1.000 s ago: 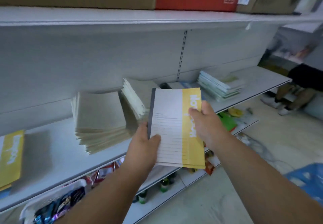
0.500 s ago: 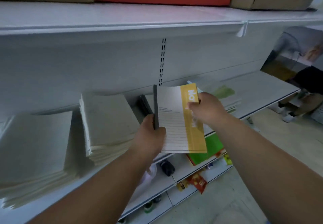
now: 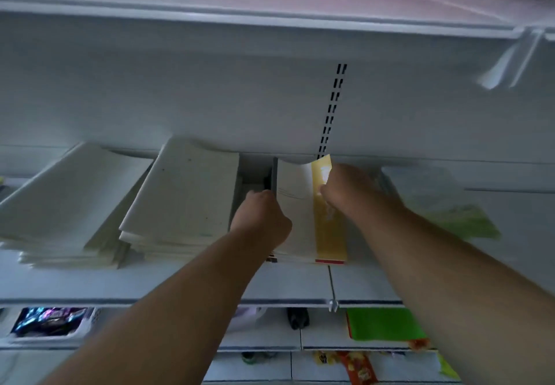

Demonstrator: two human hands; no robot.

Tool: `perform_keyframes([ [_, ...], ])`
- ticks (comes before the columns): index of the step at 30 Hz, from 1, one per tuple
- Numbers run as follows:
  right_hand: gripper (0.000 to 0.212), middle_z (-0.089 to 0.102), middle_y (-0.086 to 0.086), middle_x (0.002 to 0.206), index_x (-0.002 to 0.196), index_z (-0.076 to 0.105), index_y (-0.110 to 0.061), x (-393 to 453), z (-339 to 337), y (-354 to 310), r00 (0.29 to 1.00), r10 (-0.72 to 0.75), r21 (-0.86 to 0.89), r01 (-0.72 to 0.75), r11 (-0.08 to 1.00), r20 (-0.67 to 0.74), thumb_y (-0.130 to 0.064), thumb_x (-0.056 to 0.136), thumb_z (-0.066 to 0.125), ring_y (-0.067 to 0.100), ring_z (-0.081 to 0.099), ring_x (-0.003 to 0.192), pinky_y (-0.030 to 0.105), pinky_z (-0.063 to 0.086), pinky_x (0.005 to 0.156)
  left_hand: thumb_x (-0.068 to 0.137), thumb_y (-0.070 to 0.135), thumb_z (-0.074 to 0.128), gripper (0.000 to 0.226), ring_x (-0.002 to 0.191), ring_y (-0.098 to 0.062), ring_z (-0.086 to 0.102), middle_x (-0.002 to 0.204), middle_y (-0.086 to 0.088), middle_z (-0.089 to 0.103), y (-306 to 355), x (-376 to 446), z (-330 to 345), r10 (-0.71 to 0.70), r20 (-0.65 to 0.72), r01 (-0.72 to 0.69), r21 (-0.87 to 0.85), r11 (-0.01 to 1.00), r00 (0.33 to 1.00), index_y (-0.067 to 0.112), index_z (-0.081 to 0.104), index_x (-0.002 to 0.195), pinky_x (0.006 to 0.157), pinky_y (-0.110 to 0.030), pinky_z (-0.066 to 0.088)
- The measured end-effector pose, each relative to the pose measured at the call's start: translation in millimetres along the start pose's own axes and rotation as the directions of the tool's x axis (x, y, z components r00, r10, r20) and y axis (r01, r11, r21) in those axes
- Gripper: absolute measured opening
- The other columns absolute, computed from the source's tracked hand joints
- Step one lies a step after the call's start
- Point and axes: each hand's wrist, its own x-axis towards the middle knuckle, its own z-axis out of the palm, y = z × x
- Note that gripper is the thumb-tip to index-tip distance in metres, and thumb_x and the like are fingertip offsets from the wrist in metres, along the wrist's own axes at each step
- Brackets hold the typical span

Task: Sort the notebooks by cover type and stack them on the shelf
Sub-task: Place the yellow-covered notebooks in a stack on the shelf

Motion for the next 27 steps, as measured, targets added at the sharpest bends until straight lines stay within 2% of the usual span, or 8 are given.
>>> perform_keyframes([
  [3,0.035,0.062,0.012,0.126,0.120,0.061,-0.009,0,8,2,1.000,0.015,-0.050,-0.014,0.999,0.017,-0.018,0.087,0.068,0.034,0.059,0.116,0.035,0.046,0.082,0.087,0.010,0.059,0.024,0.072,-0.018,0.058,0.146,-0.020,0.040,4,-1,5,-0.049,-0.002,0.049,0.133,0.990,0.999,0.008,0.057,0.110,0.054,-0.024,0.039],
  [5,0.038,0.061,0.015,0.124,0.123,0.052,-0.010,-3,9,5,0.990,-0.035,0.001,0.035,0.999,-0.136,-0.013,0.087,0.063,0.036,0.058,0.115,0.038,0.046,0.082,0.089,0.016,0.062,0.041,0.088,-0.024,0.062,0.145,-0.017,0.039,7,-1,8,-0.013,-0.066,0.028,0.226,0.974,0.998,0.008,0.049,0.128,0.063,-0.028,0.047],
  [7,0.039,0.059,0.016,0.122,0.123,0.045,-0.009,-12,9,6,0.964,-0.121,0.010,0.127,0.992,-0.235,-0.015,0.088,0.062,0.035,0.059,0.111,0.037,0.045,0.080,0.090,0.020,0.062,0.049,0.109,-0.029,0.060,0.136,-0.013,0.047,9,-8,6,0.086,-0.146,-0.037,0.308,0.951,0.986,0.012,0.041,0.134,0.075,-0.034,0.050],
  [9,0.044,0.057,0.014,0.119,0.124,0.043,-0.010,-24,9,0,0.936,-0.220,0.056,0.244,0.968,-0.275,-0.029,0.091,0.065,0.034,0.059,0.107,0.034,0.040,0.074,0.092,0.025,0.060,0.037,0.104,-0.026,0.059,0.122,-0.006,0.054,7,-19,-1,0.176,-0.238,-0.115,0.248,0.962,0.955,0.016,0.046,0.125,0.072,-0.033,0.046],
  [13,0.040,0.056,0.012,0.114,0.115,0.044,-0.012,-61,7,-26,0.866,-0.371,0.181,0.445,0.877,-0.334,-0.042,0.093,0.059,0.034,0.058,0.101,0.036,0.045,0.075,0.093,0.033,0.058,0.013,0.074,-0.013,0.052,0.095,0.009,0.052,-22,-52,-29,0.175,-0.363,-0.179,0.022,0.984,0.915,0.025,0.051,0.101,0.057,-0.025,0.040],
  [16,0.033,0.056,0.007,0.107,0.111,0.045,-0.016,-95,6,-62,0.852,-0.417,0.284,0.504,0.816,-0.316,-0.044,0.094,0.054,0.029,0.057,0.092,0.036,0.047,0.072,0.092,0.035,0.061,0.013,0.073,-0.002,0.054,0.090,0.017,0.054,-64,-77,-57,0.123,-0.468,-0.189,-0.097,0.977,0.875,0.032,0.053,0.102,0.060,-0.017,0.040],
  [20,0.028,0.055,0.000,0.096,0.102,0.045,-0.020,-146,15,-135,0.768,-0.524,0.266,0.627,0.732,-0.368,-0.046,0.095,0.053,0.020,0.054,0.081,0.033,0.043,0.066,0.091,0.034,0.062,0.012,0.072,0.000,0.055,0.087,0.015,0.058,-139,-106,-99,0.017,-0.573,-0.173,-0.219,0.960,0.820,0.036,0.054,0.100,0.058,-0.019,0.038],
  [27,0.028,0.055,-0.007,0.097,0.107,0.049,-0.024,-238,44,-316,0.735,-0.584,0.406,0.678,0.613,-0.345,-0.049,0.094,0.052,0.013,0.055,0.083,0.033,0.047,0.073,0.087,0.027,0.062,0.012,0.077,-0.003,0.054,0.083,0.016,0.058,-301,-178,-192,-0.013,-0.734,-0.178,-0.181,0.967,0.679,0.030,0.057,0.097,0.065,-0.004,0.035],
])
